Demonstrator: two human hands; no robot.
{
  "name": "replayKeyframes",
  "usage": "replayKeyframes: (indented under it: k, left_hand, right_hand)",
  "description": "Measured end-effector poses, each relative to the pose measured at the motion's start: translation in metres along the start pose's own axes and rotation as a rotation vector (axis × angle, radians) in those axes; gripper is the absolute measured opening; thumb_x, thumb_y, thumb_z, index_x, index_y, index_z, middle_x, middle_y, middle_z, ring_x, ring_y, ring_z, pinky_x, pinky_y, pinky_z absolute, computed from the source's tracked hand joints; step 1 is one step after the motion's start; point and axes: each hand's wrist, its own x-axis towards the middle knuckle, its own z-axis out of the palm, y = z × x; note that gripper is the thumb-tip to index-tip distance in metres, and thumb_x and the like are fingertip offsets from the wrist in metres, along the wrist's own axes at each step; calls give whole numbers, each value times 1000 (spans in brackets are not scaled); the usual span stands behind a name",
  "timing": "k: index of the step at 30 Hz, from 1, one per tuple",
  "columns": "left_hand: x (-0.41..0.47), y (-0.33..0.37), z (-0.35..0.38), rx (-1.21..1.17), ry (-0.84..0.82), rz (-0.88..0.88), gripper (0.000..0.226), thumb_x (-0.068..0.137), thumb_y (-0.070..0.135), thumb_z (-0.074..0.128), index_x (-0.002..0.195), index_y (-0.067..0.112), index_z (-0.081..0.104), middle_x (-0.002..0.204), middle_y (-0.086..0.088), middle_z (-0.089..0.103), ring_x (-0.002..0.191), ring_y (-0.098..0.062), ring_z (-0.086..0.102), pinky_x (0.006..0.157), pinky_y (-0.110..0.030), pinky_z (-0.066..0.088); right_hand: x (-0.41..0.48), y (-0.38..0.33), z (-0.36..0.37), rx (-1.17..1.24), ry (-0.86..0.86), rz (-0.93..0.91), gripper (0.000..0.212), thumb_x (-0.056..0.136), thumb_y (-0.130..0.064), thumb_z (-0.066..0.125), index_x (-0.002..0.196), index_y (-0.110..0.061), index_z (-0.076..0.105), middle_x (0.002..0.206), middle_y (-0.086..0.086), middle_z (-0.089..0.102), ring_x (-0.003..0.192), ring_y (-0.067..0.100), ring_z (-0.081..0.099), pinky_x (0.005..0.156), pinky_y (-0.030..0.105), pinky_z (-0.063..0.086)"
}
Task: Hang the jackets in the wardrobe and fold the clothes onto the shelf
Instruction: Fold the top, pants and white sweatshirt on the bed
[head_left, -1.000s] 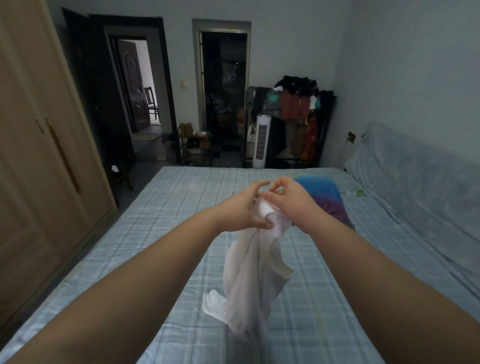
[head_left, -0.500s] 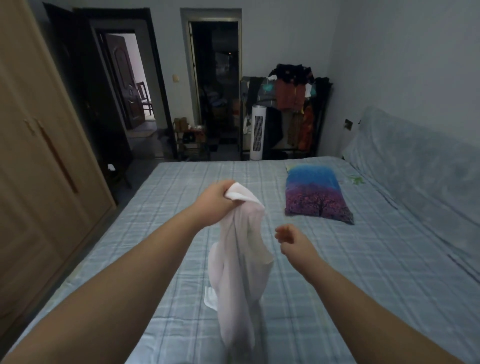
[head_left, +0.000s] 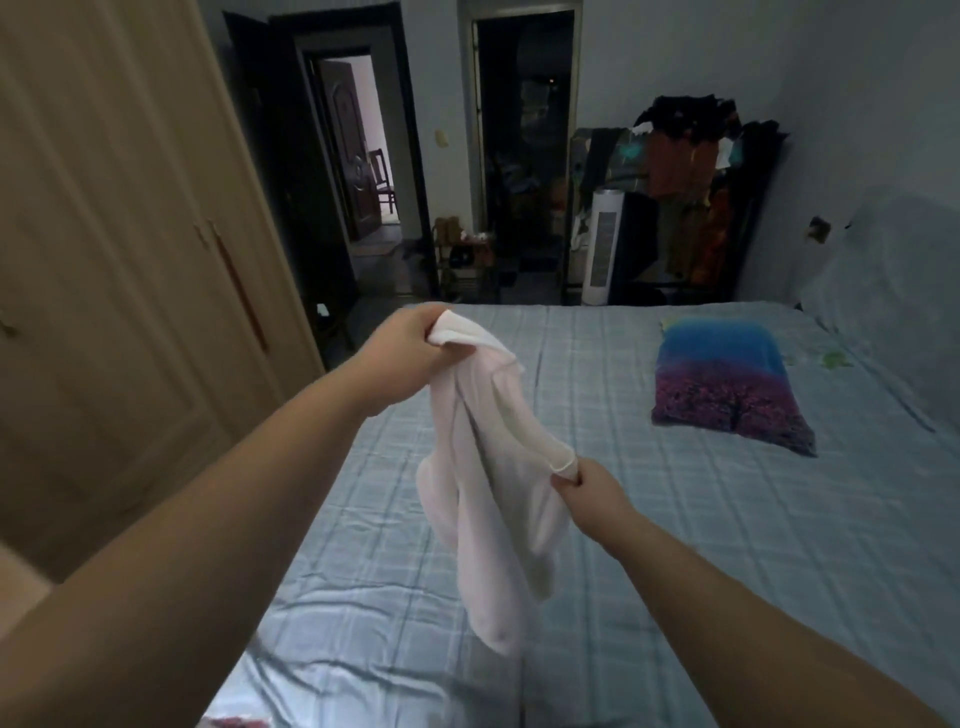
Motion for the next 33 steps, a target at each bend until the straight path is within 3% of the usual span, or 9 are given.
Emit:
replayKeyframes:
  k: [3,6,10,13,16,21,26,30,33]
  left_hand:
    - [-8,-20,-37,55,-22,-66,9,93,18,67,87,22,61,88,-2,65,82,-18,66,59,-26,55]
    - [-19,-43,-72,177,-59,-79,8,93,16,67,86,16,62,83,-4,63,73,-16,64,50,-19,50]
    - [-38,-68,-104,329,-71,-56,13,89,21,71,82,13,63,78,-1,61,73,-17,61,58,-30,51]
    - [-49,-82,-129,394,-29,-12,14,88,27,73,78,21,64,76,3,63,74,-15,59,61,-29,42]
    - [-59,-92,-157,414,-8,29,7,90,29,70,84,27,68,84,6,67,81,-11,61,66,-30,44]
    - [-68,-114,-184,440,-94,146,15,94,20,63,93,34,67,96,9,69,90,-8,62,78,-31,47]
    - [-64,-140,-188,543,-154,69,7,96,22,61,95,28,63,101,1,66,95,-18,61,77,-32,42]
    - [-62,-161,-181,435,-128,-46,10,97,25,62,97,20,71,100,-4,69,94,-22,62,78,-32,44]
    - [-68,-167,-170,235,-15,-122,11,97,22,61,94,23,72,96,-3,69,91,-21,63,72,-31,42]
  right_hand:
    - [4,-11,-7,-28,85,-55,17,101,-25,47,93,-14,58,88,2,62,87,24,59,63,29,41]
    - [3,-31,-19,-103,138,-127,15,100,-18,46,95,-11,59,90,6,63,87,28,60,69,34,42]
    - [-11,-71,-31,-264,166,-190,14,102,-25,45,100,-21,58,91,0,61,83,20,57,63,32,40]
    - [-28,-100,-40,-384,224,-268,16,102,-28,46,109,-28,60,96,-1,62,89,21,58,73,35,43]
    - [-44,-128,-52,-499,335,-285,21,102,-35,46,114,-28,62,102,1,67,93,23,59,77,37,46]
    - [-66,-150,-66,-586,487,-306,25,97,-49,41,94,-30,58,84,-2,63,79,24,58,70,42,49]
    - [-87,-148,-56,-640,521,-277,29,98,-44,43,75,-27,49,70,-4,55,64,17,52,58,37,42]
    - [-88,-148,-43,-684,497,-246,23,100,-42,39,92,-29,56,83,-6,59,76,19,55,68,38,48]
    - [-90,-149,-36,-562,482,-218,12,102,-30,40,96,-30,51,91,-6,56,85,19,52,72,35,40]
